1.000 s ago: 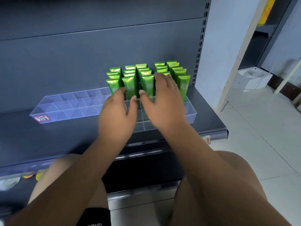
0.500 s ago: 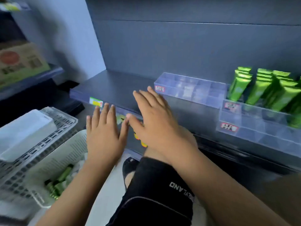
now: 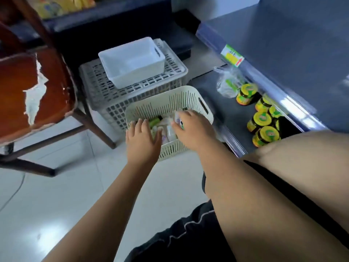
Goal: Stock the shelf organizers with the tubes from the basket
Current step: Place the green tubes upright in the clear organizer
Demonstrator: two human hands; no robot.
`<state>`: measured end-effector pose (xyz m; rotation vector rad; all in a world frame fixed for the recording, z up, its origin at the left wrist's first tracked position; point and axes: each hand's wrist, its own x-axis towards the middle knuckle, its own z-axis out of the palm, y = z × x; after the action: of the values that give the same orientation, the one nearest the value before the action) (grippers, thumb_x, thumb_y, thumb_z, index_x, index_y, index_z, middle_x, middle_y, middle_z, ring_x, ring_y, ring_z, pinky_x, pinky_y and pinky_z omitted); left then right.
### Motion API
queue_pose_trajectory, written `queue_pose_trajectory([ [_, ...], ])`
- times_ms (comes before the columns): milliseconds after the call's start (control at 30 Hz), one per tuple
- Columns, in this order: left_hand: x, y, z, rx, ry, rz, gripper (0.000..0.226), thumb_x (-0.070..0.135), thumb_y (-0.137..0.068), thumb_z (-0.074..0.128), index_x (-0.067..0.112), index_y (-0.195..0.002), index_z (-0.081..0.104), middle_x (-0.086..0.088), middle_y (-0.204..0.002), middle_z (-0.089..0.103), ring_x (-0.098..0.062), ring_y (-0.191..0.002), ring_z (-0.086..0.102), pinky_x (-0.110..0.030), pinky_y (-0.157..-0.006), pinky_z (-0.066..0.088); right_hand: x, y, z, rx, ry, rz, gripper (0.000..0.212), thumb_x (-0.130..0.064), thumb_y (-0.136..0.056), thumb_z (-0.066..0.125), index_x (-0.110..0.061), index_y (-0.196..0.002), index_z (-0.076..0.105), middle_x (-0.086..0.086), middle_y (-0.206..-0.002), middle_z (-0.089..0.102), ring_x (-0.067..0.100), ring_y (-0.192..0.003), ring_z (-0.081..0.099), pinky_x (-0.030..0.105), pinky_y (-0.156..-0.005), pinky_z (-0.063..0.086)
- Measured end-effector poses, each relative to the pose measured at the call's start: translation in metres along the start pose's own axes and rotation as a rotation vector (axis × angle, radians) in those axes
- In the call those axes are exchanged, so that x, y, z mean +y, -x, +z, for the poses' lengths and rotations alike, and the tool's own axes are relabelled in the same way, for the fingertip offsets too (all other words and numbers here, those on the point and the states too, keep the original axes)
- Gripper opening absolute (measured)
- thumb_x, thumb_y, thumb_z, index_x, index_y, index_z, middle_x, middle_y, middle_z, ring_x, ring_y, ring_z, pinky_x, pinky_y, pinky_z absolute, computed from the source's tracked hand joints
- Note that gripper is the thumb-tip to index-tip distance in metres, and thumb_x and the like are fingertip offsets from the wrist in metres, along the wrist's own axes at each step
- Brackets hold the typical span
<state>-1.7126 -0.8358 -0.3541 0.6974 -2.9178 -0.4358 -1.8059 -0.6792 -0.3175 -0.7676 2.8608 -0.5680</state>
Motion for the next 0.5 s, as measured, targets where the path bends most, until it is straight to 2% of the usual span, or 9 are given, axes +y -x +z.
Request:
queue_pose_trajectory([
  [67, -0.009, -0.007, 0.02, -0.058, 0.02, -0.036, 0.065, 0.053, -0.101, 0.042, 0.007, -0.147, 0.045, -0.011, -0.155, 0.046, -0.034, -0.148, 0.031, -0.047, -0.122, 0.027, 0.005, -0.016, 0.015, -0.097, 0.039, 0.064, 0.044, -0.051, -0.098, 0.042, -0.022, -0.126, 0.059, 0.007, -0.127, 0.063, 0.03, -0.114, 0.059, 0.041, -0.092, 0.049],
  [200, -0.019, -0.033, 0.056, -0.152, 0.094, -0.105, 0.058, 0.054, -0.096, 0.038, 0.009, -0.128, 0.055, -0.01, -0.135, 0.06, -0.032, -0.132, 0.047, -0.047, -0.108, 0.043, 0.015, -0.054, 0.043, -0.229, 0.037, 0.241, 0.038, -0.045, -0.101, 0.043, -0.019, -0.124, 0.06, 0.01, -0.113, 0.065, 0.032, -0.098, 0.061, 0.039, -0.077, 0.048],
  [267, -0.023, -0.052, 0.069, -0.186, 0.192, -0.171, 0.048, 0.046, -0.101, 0.04, 0.008, -0.126, 0.057, -0.013, -0.128, 0.062, -0.034, -0.122, 0.052, -0.046, -0.1, 0.047, 0.019, -0.075, 0.056, -0.281, -0.046, 0.321, 0.035, -0.042, -0.102, 0.041, -0.018, -0.121, 0.06, 0.009, -0.105, 0.064, 0.03, -0.09, 0.06, 0.038, -0.076, 0.05],
  [333, -0.028, -0.073, 0.083, -0.225, 0.313, -0.263, 0.041, 0.044, -0.105, 0.041, 0.01, -0.12, 0.059, -0.015, -0.114, 0.066, -0.035, -0.106, 0.059, -0.043, -0.088, 0.05, 0.024, -0.098, 0.072, -0.322, -0.237, 0.465, 0.034, -0.042, -0.103, 0.04, -0.017, -0.113, 0.061, 0.004, -0.094, 0.061, 0.025, -0.082, 0.062, 0.034, -0.071, 0.05],
  [400, -0.036, -0.096, 0.099, -0.271, 0.386, -0.406, 0.044, 0.05, -0.104, 0.039, 0.014, -0.118, 0.059, -0.011, -0.102, 0.069, -0.033, -0.093, 0.066, -0.039, -0.075, 0.052, 0.032, -0.118, 0.087, -0.323, -0.385, 0.6, 0.033, -0.043, -0.102, 0.044, -0.021, -0.116, 0.064, 0.001, -0.093, 0.063, 0.021, -0.078, 0.063, 0.029, -0.063, 0.048],
  [500, -0.052, -0.127, 0.127, -0.338, 0.407, -0.608, 0.049, 0.052, -0.102, 0.036, 0.012, -0.122, 0.056, -0.011, -0.095, 0.071, -0.025, -0.073, 0.069, -0.025, -0.049, 0.042, 0.049, -0.144, 0.12, -0.305, -0.404, 0.66, 0.033, -0.039, -0.1, 0.047, -0.017, -0.117, 0.065, 0.004, -0.1, 0.069, 0.021, -0.075, 0.062, 0.025, -0.054, 0.039],
])
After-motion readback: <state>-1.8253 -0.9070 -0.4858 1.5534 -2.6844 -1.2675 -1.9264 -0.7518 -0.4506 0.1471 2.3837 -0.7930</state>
